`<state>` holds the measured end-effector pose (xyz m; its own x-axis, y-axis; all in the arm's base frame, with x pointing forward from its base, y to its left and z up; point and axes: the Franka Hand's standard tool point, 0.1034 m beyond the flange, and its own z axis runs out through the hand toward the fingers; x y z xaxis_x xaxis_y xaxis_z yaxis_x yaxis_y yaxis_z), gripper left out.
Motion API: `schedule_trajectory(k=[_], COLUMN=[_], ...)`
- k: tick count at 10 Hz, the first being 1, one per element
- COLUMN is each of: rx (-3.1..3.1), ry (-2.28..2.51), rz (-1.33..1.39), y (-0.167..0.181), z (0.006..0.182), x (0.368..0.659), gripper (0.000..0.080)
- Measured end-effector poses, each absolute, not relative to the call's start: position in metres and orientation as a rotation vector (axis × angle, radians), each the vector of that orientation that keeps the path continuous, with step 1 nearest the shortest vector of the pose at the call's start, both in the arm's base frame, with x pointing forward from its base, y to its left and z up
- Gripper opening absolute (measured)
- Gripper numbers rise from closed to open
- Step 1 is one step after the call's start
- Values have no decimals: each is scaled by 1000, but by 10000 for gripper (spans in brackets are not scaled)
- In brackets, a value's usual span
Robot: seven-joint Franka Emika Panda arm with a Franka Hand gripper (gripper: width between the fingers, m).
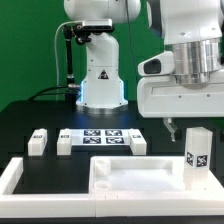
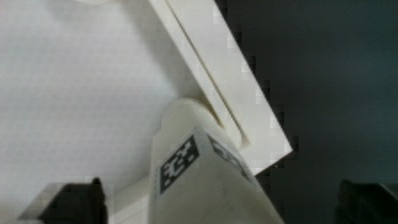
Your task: Assemble desk
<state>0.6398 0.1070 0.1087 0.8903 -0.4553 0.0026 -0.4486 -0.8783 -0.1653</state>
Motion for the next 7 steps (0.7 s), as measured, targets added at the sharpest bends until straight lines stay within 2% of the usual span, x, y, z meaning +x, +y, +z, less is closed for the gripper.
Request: schedule_trajectory(k=[2, 5, 6, 7], rx=[-3029, -3035, -3032, -3022], ry=[117, 93, 126, 243], rz=[-133, -128, -126, -119], y=[106, 106, 107, 107], z=[114, 110, 110, 110], x=[649, 648, 648, 648], gripper=[649, 649, 558, 376])
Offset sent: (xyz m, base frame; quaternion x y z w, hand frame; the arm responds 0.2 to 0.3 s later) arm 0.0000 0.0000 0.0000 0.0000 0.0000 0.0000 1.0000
